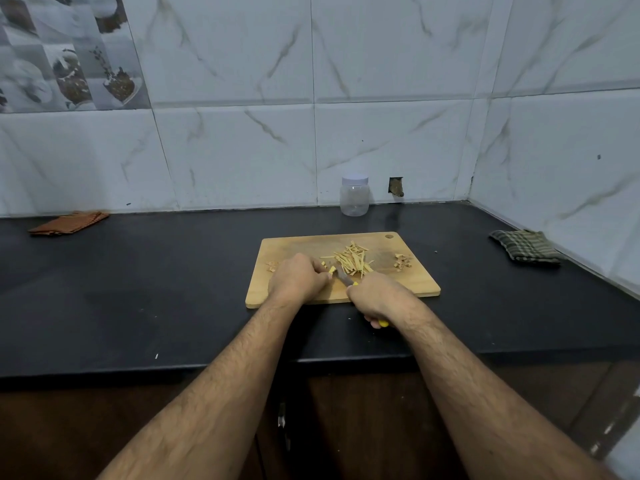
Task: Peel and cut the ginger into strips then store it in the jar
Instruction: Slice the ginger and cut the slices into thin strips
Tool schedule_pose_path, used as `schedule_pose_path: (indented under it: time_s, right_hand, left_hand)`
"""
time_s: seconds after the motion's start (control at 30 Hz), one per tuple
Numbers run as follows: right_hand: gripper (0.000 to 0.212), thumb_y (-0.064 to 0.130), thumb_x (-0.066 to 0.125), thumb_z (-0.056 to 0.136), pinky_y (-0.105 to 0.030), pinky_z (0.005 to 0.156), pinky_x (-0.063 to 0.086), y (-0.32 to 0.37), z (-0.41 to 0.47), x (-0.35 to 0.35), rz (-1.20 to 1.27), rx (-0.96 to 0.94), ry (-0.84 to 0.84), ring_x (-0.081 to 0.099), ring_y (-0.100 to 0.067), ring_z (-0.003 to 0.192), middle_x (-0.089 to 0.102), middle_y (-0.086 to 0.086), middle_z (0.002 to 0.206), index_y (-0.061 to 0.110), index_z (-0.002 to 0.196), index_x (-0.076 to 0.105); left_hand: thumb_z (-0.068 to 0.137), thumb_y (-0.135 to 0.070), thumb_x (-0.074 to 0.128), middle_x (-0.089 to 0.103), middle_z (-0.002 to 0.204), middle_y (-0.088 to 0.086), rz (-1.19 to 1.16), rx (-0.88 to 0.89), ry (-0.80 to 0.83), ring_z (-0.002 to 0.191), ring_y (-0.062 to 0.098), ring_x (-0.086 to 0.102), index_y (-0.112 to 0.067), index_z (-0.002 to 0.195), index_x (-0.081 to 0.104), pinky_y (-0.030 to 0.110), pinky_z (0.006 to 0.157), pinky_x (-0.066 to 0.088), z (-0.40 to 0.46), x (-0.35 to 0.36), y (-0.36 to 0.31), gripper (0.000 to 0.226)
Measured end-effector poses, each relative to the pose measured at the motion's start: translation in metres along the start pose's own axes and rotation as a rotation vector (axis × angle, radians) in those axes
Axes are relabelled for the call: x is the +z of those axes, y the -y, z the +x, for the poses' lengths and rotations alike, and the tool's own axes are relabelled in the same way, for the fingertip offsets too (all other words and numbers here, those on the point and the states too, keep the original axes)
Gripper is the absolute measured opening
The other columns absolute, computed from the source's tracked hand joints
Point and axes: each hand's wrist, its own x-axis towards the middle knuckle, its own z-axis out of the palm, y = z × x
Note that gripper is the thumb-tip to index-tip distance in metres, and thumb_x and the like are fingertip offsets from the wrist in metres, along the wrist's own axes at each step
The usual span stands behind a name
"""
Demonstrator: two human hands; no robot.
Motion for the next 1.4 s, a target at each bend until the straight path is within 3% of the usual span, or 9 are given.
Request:
schedule_pose_path:
  time_s: [0.23, 0.43, 0.63, 0.77, 0.93, 1.03, 1.13, 1.23, 1.4]
  right_hand:
    - [0.029, 0.026, 0.043, 0.099, -0.026, 0.059, 0.047, -0.002, 0.000, -0.003, -0.013, 0.005, -0.023, 0.057, -0.016, 0.046, 0.063, -0.004, 0.056, 0.008, 0.081, 0.059]
    - [0.032, 0.024, 0.044, 0.096, -0.028, 0.062, 0.048, 0.004, -0.002, 0.000, -0.009, -0.023, -0.016, 0.056, -0.017, 0.047, 0.056, 0.000, 0.040, 0.009, 0.072, 0.058]
    - [0.024, 0.025, 0.042, 0.097, -0.026, 0.052, 0.041, 0.006, -0.007, -0.003, -0.088, -0.020, -0.043, 0.058, -0.016, 0.048, 0.063, -0.002, 0.061, 0.013, 0.079, 0.054]
    - [0.022, 0.026, 0.042, 0.097, -0.024, 0.049, 0.039, 0.004, -0.008, -0.005, -0.105, -0.005, -0.060, 0.057, -0.014, 0.047, 0.065, -0.001, 0.066, 0.015, 0.081, 0.051]
    - [0.021, 0.026, 0.042, 0.097, -0.023, 0.049, 0.040, 0.004, -0.012, -0.006, -0.098, 0.010, -0.055, 0.061, -0.015, 0.052, 0.068, -0.001, 0.074, 0.015, 0.083, 0.054]
    - [0.020, 0.025, 0.043, 0.097, -0.023, 0.050, 0.041, 0.003, -0.014, -0.005, -0.110, 0.005, -0.068, 0.062, -0.015, 0.055, 0.068, -0.001, 0.076, 0.016, 0.083, 0.053]
    - [0.018, 0.026, 0.043, 0.097, -0.026, 0.059, 0.049, 0.004, -0.014, -0.002, -0.141, 0.004, -0.094, 0.065, -0.016, 0.063, 0.068, 0.000, 0.082, 0.016, 0.093, 0.058]
    - [0.017, 0.028, 0.044, 0.097, -0.031, 0.074, 0.055, 0.004, -0.013, 0.001, -0.156, -0.007, -0.115, 0.068, -0.020, 0.078, 0.067, -0.001, 0.092, 0.017, 0.098, 0.058]
    - [0.018, 0.029, 0.044, 0.097, -0.035, 0.082, 0.056, 0.004, -0.014, -0.001, -0.163, 0.004, -0.112, 0.068, -0.022, 0.086, 0.067, -0.002, 0.097, 0.017, 0.099, 0.057]
  left_hand:
    - [0.090, -0.030, 0.069, 0.071, 0.103, -0.009, 0.022, -0.040, 0.011, 0.092, 0.012, 0.059, -0.030, 0.096, 0.076, 0.026, 0.072, 0.043, -0.002, -0.001, -0.005, 0.009]
    - [0.087, -0.028, 0.067, 0.071, 0.099, -0.004, 0.018, -0.108, -0.001, 0.096, 0.018, 0.063, -0.027, 0.085, 0.072, 0.027, 0.069, 0.043, -0.005, -0.001, -0.010, 0.005]
    - [0.082, -0.039, 0.069, 0.071, 0.096, 0.003, 0.008, -0.216, 0.001, 0.093, 0.022, 0.065, -0.016, 0.092, 0.073, 0.027, 0.056, 0.039, -0.006, -0.005, -0.010, 0.026]
    - [0.085, -0.046, 0.068, 0.070, 0.097, 0.002, 0.022, -0.243, -0.018, 0.094, 0.022, 0.064, -0.016, 0.094, 0.073, 0.028, 0.063, 0.044, -0.005, -0.009, -0.010, 0.032]
    - [0.090, -0.031, 0.065, 0.071, 0.090, -0.002, 0.012, -0.104, -0.095, 0.093, 0.021, 0.065, -0.021, 0.090, 0.072, 0.029, 0.071, 0.051, -0.005, -0.007, -0.015, 0.012]
    - [0.090, -0.028, 0.069, 0.068, 0.081, -0.009, 0.009, -0.010, -0.071, 0.087, 0.014, 0.065, -0.028, 0.081, 0.069, 0.026, 0.066, 0.046, -0.005, -0.004, -0.022, 0.009]
    - [0.089, -0.027, 0.072, 0.061, 0.079, -0.013, 0.029, 0.010, -0.009, 0.085, 0.011, 0.059, -0.034, 0.076, 0.070, 0.025, 0.069, 0.044, -0.002, -0.002, -0.022, 0.015]
    - [0.087, -0.023, 0.075, 0.068, 0.087, -0.010, 0.029, 0.007, 0.004, 0.089, 0.011, 0.061, -0.031, 0.080, 0.073, 0.026, 0.073, 0.048, 0.002, 0.000, -0.017, 0.011]
    - [0.086, -0.026, 0.075, 0.072, 0.096, -0.009, 0.055, -0.004, 0.005, 0.089, 0.011, 0.061, -0.029, 0.091, 0.077, 0.027, 0.073, 0.048, 0.002, 0.001, -0.016, 0.007]
